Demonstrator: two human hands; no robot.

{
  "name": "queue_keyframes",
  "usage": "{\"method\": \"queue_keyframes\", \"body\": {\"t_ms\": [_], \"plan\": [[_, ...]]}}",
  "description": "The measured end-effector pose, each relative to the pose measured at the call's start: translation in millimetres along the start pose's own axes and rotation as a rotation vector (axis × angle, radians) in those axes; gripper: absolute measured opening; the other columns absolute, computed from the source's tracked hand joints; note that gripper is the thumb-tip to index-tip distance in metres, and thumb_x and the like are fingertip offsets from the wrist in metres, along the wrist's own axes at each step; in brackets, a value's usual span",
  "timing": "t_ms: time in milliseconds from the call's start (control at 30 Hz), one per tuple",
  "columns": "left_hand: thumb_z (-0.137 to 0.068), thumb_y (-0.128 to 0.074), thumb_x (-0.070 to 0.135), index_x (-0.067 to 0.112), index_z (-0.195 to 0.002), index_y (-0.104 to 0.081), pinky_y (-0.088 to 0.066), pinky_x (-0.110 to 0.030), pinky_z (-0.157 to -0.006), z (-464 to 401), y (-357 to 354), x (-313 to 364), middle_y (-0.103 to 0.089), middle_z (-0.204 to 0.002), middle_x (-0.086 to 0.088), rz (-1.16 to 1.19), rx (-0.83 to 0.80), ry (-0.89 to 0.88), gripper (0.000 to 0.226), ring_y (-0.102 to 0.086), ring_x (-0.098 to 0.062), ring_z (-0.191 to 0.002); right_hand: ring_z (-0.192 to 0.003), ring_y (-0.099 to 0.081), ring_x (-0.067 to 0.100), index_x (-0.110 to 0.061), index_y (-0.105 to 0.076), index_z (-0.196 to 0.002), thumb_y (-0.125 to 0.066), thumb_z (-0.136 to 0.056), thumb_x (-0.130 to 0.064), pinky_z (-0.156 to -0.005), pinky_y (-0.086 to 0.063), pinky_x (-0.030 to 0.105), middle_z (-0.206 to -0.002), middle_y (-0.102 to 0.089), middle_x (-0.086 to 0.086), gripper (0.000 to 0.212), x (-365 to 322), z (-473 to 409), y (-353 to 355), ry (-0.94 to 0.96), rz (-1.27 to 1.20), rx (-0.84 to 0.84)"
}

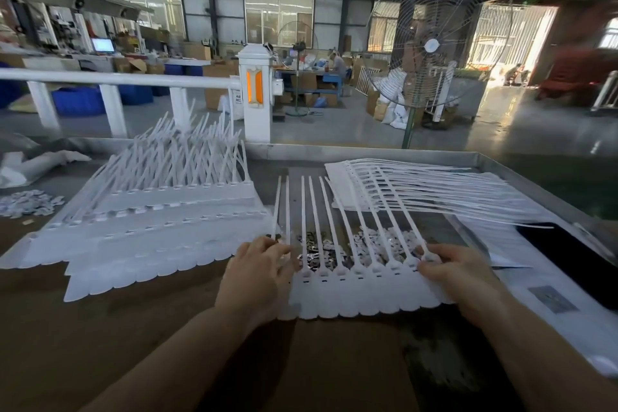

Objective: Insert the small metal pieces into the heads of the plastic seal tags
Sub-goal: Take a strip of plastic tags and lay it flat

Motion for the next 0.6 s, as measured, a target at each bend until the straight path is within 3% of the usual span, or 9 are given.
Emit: {"method": "queue_keyframes", "body": {"t_ms": [67, 133, 267, 400, 500, 600], "plan": [[-0.095, -0.039, 0.044, 0.027, -0.132, -0.048, -0.028, -0.033, -0.104, -3.6, -9.1, -3.1, -0.041, -0.135, 0.006, 0.000, -0.033, 0.040, 0.042, -0.035, -0.017, -0.123, -0.088, -0.059, 0.041, 0.010, -0.061, -0.099, -0.063, -0.082, -0.004, -0.085, -0.047, 0.050, -0.107, -0.059, 0.032, 0.022, -3.3, 2.8, -0.1, 0.079, 0.194, 0.083], [-0.094, -0.041, 0.047, 0.026, -0.131, -0.049, -0.029, -0.035, -0.103, -5.5, -13.3, -3.5, -0.041, -0.134, 0.005, 0.016, -0.028, 0.054, 0.044, -0.037, -0.018, -0.123, -0.098, -0.056, 0.041, 0.013, -0.057, -0.102, -0.061, -0.083, -0.006, -0.086, -0.045, 0.050, -0.108, -0.059, 0.030, 0.027, -5.0, 2.9, -3.4, 0.146, 0.310, 0.124], [-0.091, -0.046, 0.050, 0.025, -0.128, -0.051, -0.034, -0.036, -0.101, -7.9, -13.2, -3.1, -0.042, -0.130, 0.004, 0.019, 0.006, 0.075, 0.045, -0.041, -0.019, -0.120, -0.098, -0.058, 0.032, 0.008, -0.061, -0.104, -0.063, -0.084, -0.014, -0.084, -0.045, 0.041, -0.104, -0.063, 0.022, 0.029, -1.8, -0.9, -9.9, 0.186, 0.479, 0.120], [-0.088, -0.048, 0.052, 0.026, -0.124, -0.053, -0.038, -0.034, -0.097, -9.8, -13.1, -4.9, -0.044, -0.123, 0.004, -0.006, 0.018, 0.087, 0.045, -0.043, -0.018, -0.114, -0.114, -0.047, 0.028, -0.012, -0.062, -0.113, -0.066, -0.085, -0.024, -0.096, -0.039, 0.037, -0.114, -0.057, 0.012, 0.031, -2.9, -6.1, -18.7, 0.218, 0.697, 0.174], [-0.088, -0.052, 0.046, 0.026, -0.116, -0.058, -0.038, -0.035, -0.096, -13.0, -9.0, -3.0, -0.048, -0.117, 0.005, 0.032, 0.112, 0.096, 0.035, -0.043, -0.016, -0.109, -0.117, -0.044, 0.023, -0.013, -0.059, -0.121, -0.062, -0.086, -0.015, -0.101, -0.034, 0.033, -0.124, -0.052, 0.008, 0.035, -17.5, 1.2, -34.1, 0.400, 0.656, 0.305], [-0.088, -0.056, 0.035, 0.028, -0.110, -0.061, -0.035, -0.033, -0.095, -17.5, -9.1, 7.4, -0.050, -0.113, 0.009, 0.089, 0.174, 0.041, 0.023, -0.042, -0.012, -0.106, -0.110, -0.048, 0.014, -0.013, -0.064, -0.113, -0.059, -0.087, -0.011, -0.097, -0.033, 0.020, -0.116, -0.055, 0.001, 0.026, -34.3, 10.0, -65.7, 0.615, 0.572, 0.240]]}}
Point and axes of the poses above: each hand's wrist, its own z-axis away from the middle knuckle, its own y-axis out of the back of the hand, x = y × z, the point moved 4 cm from there along -z, towards the middle knuckle
